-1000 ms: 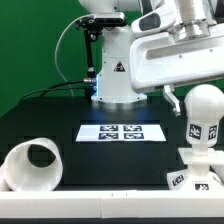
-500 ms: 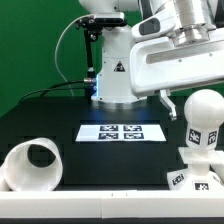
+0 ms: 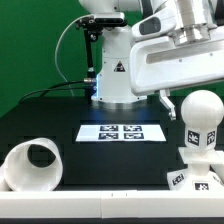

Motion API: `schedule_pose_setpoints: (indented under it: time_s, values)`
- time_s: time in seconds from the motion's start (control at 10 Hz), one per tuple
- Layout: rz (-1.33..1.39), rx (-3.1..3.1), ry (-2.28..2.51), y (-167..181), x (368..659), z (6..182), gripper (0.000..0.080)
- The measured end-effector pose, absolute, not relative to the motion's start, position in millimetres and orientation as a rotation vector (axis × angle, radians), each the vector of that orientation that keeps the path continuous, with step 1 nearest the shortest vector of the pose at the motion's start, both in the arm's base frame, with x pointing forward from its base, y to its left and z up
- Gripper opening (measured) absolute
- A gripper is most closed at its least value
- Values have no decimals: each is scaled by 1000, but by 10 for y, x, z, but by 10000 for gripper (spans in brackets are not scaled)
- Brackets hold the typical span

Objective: Assemble lamp

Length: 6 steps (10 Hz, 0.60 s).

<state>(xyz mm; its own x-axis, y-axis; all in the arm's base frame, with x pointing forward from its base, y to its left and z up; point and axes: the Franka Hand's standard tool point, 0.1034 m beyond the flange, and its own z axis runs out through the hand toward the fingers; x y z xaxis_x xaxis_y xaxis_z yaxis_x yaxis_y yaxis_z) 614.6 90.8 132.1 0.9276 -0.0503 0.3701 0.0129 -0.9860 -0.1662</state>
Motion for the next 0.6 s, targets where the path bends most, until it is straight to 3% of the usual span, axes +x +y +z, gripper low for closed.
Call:
schedule_pose_setpoints:
  time_s: [0.2, 0.6]
  values:
    - [-365, -2934, 20, 883, 6256, 1343, 698]
    - [4, -2925, 8, 857, 6177, 1236, 698]
